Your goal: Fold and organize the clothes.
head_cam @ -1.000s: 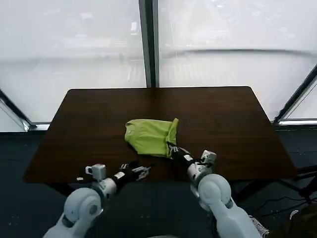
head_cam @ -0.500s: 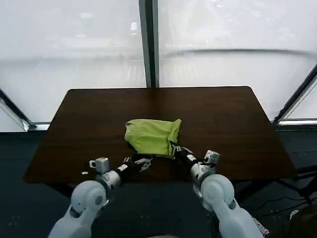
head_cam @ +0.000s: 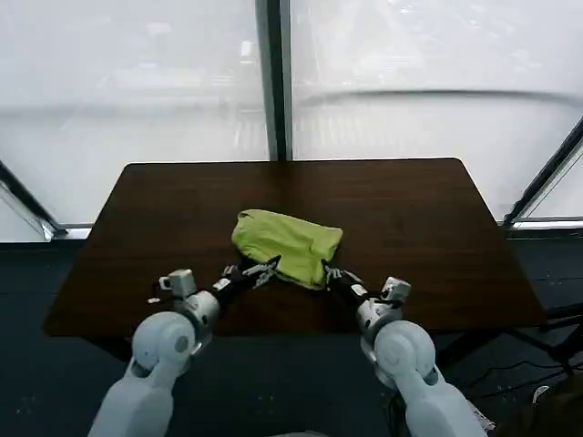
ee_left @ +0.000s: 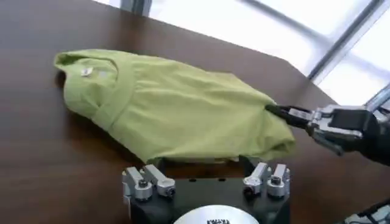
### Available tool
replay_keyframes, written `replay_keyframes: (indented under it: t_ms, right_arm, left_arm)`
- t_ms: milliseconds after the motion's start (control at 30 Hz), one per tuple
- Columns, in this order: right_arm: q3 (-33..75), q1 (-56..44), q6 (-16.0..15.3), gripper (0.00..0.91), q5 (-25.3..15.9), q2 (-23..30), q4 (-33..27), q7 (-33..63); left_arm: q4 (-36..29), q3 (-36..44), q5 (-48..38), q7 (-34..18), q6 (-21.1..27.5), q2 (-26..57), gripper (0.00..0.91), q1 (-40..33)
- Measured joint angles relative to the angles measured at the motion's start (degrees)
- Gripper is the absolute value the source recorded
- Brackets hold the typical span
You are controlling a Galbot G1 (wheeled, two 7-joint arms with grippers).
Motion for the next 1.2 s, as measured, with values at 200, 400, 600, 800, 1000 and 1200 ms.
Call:
replay_keyframes:
  t_ms: [200, 400, 600, 800, 1000, 1200]
  right_arm:
    - [0.50, -0.24, -0.09, 0.000, -0.03, 0.14, 0.30, 0.26]
    - [1.41, -0.65, -0.08, 0.000, -0.26, 0.33, 0.27, 0.27]
    - [2.40, -1.10, 0.20, 0.000, -0.80, 0.39, -0.25, 0.21]
    - [3.41, -0.94, 0.25, 0.000, -3.66, 0.46, -1.39, 0.39]
    - [5.33, 0.19, -2.13, 0.000, -6.38, -1.47, -2.29, 2.27]
    - [7.09, 2.49, -2.53, 0.361, -8.76, -4.52, -3.95, 1.23]
  left_arm:
    - [1.89, 0.02, -0.21, 0.00, -0.68, -1.71, 0.878, -2.05]
    - [3.82, -0.67, -0.39, -0.04, -2.07, -3.44, 0.878, -4.40]
    - [4.52, -2.27, -1.40, -0.19, -2.52, -5.15, 0.878, -7.15]
    - [3.42, -4.38, -2.27, -0.32, -3.22, -4.79, 0.878, -8.73]
    - [3.25, -6.74, -2.93, -0.36, -3.75, -2.84, 0.878, -8.71]
    - [0.31, -8.86, -1.15, 0.09, -5.86, -0.35, 0.878, -5.93]
